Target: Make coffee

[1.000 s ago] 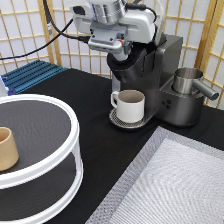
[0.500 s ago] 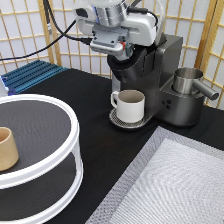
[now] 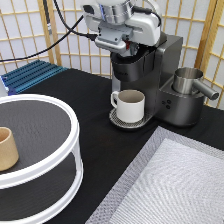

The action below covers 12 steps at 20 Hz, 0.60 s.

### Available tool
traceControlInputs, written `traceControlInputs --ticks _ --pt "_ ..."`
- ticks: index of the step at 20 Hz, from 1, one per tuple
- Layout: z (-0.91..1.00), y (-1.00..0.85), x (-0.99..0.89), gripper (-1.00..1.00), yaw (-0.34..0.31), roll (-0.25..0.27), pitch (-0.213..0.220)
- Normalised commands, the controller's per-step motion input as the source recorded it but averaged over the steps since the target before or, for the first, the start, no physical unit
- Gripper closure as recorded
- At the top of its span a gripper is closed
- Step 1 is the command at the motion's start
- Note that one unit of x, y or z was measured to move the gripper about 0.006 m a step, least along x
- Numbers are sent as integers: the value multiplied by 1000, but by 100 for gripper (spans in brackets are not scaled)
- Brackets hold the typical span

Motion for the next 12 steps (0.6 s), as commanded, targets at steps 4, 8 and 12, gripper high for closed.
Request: traceControlInputs --ticks 4,8,12 --pt "44 111 -37 -100 -155 -6 -21" --pt "0 -43 -131 -100 -156 0 -33" --pt "-36 -543 -308 -100 -145 9 -44"
